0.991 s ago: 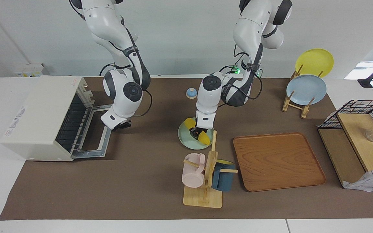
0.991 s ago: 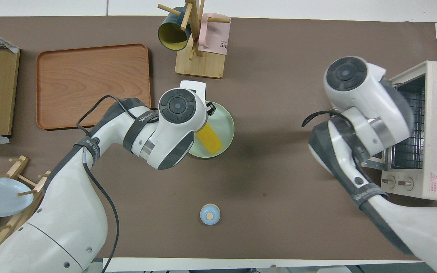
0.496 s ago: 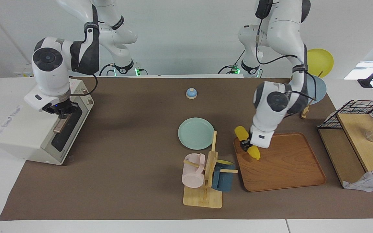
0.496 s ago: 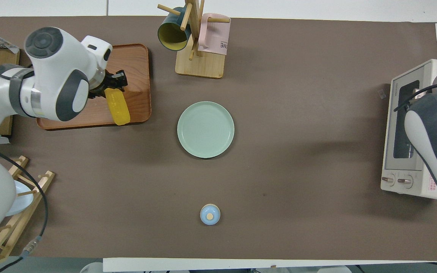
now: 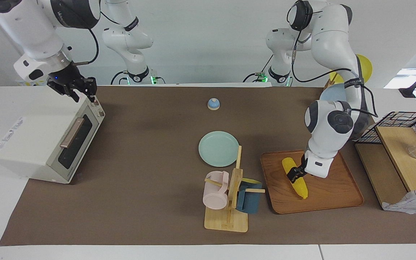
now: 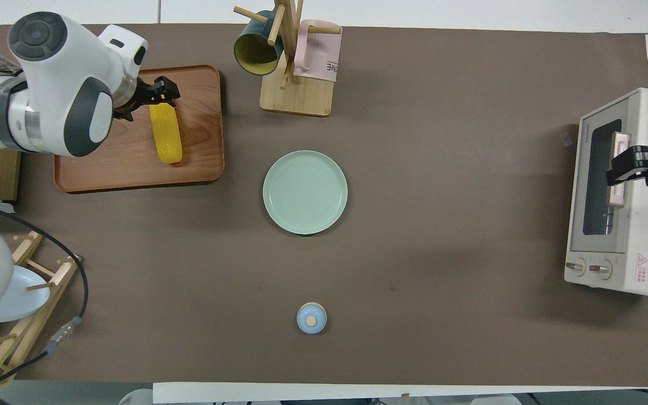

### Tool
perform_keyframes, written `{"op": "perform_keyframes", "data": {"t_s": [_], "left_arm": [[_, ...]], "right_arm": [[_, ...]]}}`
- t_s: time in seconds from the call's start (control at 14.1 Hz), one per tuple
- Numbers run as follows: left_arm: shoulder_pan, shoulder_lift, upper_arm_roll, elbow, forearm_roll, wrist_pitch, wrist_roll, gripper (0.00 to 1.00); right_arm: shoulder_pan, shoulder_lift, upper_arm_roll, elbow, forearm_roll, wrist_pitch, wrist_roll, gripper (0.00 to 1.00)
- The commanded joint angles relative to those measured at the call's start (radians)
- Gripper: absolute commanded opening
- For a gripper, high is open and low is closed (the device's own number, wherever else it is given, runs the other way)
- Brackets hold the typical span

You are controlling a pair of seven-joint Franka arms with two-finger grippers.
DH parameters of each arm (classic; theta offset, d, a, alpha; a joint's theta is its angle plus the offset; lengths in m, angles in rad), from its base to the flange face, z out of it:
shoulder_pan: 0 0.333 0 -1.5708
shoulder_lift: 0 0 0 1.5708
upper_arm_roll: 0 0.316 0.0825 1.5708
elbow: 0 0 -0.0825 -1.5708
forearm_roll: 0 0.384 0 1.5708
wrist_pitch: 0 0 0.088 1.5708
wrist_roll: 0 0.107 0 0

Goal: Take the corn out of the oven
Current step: 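Carry the corn with the left gripper onto the wooden tray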

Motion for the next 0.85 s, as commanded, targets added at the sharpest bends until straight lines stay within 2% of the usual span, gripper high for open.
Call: {"op": "perform_keyframes", "data": {"t_s": [0.0, 0.14, 0.28, 0.5, 0.78], "left_arm": [[0.077, -0.206, -0.001, -0.074, 0.012, -0.239, 0.200, 1.00], [0.161, -0.292, -0.001, -0.066, 0.005, -0.347, 0.364, 1.00], [0.206, -0.348, 0.001, -0.059, 0.004, -0.412, 0.503, 1.00], [0.220, -0.352, 0.002, -0.010, 0.002, -0.494, 0.530, 1.00], [0.219, -0.363, 0.002, -0.013, 0.002, -0.499, 0.531, 1.00]], "right_arm": [[0.002, -0.040, -0.071, -0.025, 0.017, -0.016, -0.007, 1.00], [0.002, -0.054, -0.125, -0.025, 0.017, -0.041, -0.080, 1.00], [0.002, -0.054, -0.135, -0.029, 0.008, -0.039, -0.088, 1.00], [-0.002, -0.059, -0.132, -0.026, 0.016, -0.050, -0.085, 1.00], [0.001, -0.062, -0.129, -0.035, 0.022, -0.064, -0.083, 1.00]]}}
